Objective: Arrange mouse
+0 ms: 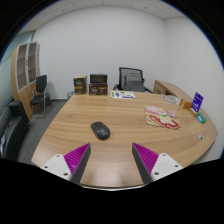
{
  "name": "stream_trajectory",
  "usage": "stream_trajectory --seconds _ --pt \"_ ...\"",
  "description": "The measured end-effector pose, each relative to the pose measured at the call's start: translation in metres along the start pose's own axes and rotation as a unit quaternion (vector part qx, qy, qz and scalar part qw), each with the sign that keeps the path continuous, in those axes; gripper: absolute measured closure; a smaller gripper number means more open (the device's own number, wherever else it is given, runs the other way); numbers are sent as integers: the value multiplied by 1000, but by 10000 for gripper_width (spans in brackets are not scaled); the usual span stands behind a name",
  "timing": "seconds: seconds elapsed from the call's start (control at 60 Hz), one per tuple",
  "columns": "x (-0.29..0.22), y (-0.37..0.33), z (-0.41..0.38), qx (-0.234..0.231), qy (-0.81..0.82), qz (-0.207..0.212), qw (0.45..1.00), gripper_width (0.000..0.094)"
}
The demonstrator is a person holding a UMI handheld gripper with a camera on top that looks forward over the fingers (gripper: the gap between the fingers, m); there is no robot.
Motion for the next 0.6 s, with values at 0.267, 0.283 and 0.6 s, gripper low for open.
stream_trajectory --seconds 0.267,0.283,0.6 --pt "8 65 -37 3 -24 13 1000 68" --pt "8 70 -38 4 -25 14 1000 69" --pt "6 146 -46 7 -31 9 999 68"
Point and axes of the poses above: the point between the fingertips, and its own axes, seen from behind it with the camera up: z to the right, x down, y forward, the way the camera looks, the point moved 9 cm from there along -y, backward, against the way the camera looks, and after that the axes turned 1 degree about x, right-handed, at the moved point
